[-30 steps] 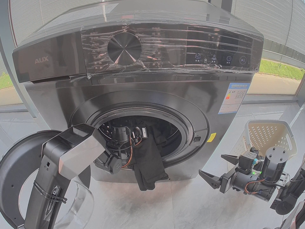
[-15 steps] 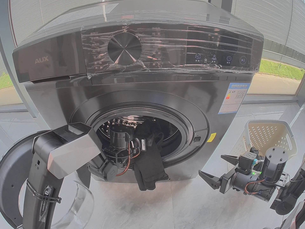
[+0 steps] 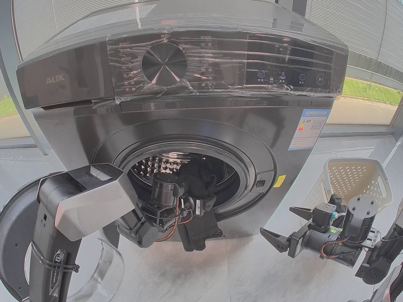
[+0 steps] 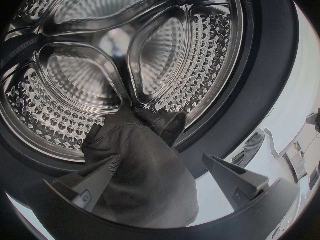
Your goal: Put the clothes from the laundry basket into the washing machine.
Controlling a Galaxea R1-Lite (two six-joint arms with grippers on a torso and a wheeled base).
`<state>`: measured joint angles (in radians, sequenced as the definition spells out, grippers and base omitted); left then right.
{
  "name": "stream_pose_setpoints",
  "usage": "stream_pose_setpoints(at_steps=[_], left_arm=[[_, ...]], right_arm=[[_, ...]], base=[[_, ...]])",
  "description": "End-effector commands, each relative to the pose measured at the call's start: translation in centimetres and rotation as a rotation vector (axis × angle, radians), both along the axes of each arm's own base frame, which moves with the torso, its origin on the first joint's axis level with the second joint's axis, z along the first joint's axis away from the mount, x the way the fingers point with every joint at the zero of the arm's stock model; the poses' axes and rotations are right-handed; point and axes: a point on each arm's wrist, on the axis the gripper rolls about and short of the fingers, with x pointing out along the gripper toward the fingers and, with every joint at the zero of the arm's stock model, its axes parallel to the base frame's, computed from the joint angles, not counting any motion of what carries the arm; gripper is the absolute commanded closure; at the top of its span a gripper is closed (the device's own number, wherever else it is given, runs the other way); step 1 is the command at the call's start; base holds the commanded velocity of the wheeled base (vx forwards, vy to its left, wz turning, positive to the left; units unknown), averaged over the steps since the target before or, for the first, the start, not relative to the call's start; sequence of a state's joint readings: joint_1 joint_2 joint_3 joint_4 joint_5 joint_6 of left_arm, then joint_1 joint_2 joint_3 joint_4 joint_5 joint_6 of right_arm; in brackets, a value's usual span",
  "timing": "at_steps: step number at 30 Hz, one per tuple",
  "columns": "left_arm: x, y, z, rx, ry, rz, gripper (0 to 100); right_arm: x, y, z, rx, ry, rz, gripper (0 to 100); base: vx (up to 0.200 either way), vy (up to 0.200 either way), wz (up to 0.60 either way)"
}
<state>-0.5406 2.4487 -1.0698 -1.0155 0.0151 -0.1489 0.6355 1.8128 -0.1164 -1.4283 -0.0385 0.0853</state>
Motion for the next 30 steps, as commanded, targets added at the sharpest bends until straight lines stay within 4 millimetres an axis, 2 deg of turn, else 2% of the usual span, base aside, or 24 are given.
stream_pose_setpoints(at_steps=[1,11,12,16,24,26,30], left_arm=[[0.9,-0.2,-1.3,0.005,0.004,0.010,0],[1.8,-0.4,-2.6,0.019,0.005,0.034,0],[1.7,-0.3,-2.8,0.025,0.014,0.034,100],[1.8,-0.3,-3.5,0.023,0.015,0.038,100],[3.9,0.1,-1.5,-0.020,-0.110,0.161,100],[5.3,0.7,-0.1,-0.055,-0.193,0.218,100],[7.2,1.5,1.0,-0.097,-0.274,0.284,100]], right_arm=[[0.0,0.1,-0.2,-0.005,0.008,0.004,0],[0.1,0.2,-0.3,-0.004,0.007,0.004,0],[0.1,0.1,-0.3,-0.004,0.007,0.003,0],[0.2,0.3,-0.1,0.016,0.007,0.001,0],[0.2,0.4,-0.1,0.027,0.008,0.000,0],[0.1,0.4,0.0,0.026,0.007,0.002,0],[0.1,0.4,-0.1,0.025,0.008,0.002,0]], base=[[0.000,0.000,0.00],[0.000,0.000,0.00],[0.000,0.000,0.00],[0.000,0.000,0.00],[0.000,0.000,0.00],[0.000,0.000,0.00],[0.000,0.000,0.00]])
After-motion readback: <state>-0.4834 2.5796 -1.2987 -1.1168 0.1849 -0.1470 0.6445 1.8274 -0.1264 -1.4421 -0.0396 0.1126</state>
